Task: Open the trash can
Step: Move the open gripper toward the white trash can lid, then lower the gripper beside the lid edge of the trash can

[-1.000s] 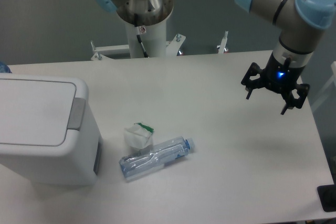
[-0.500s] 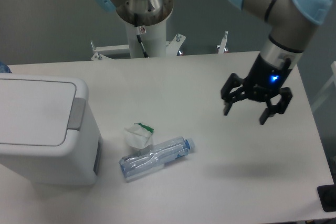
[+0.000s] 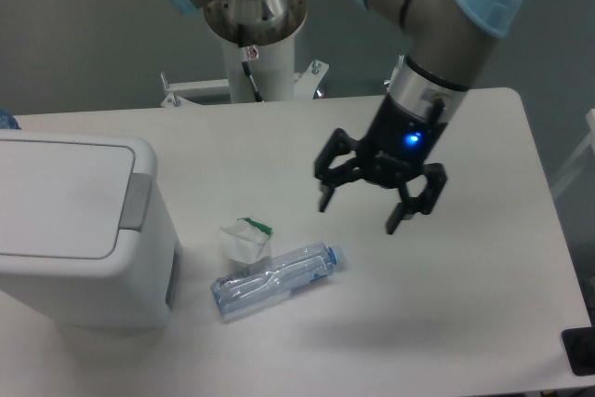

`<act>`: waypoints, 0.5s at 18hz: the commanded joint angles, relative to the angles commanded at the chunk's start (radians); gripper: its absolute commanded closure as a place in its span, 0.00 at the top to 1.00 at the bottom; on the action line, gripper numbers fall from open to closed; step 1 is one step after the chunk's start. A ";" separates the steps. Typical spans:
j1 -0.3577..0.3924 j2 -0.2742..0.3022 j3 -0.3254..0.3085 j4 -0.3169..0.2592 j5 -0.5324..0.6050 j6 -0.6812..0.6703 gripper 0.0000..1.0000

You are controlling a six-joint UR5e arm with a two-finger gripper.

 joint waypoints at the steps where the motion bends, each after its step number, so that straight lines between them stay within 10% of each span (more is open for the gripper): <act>1: -0.012 0.011 -0.002 0.000 -0.005 -0.021 1.00; 9: -0.051 0.081 -0.054 0.015 -0.006 -0.060 1.00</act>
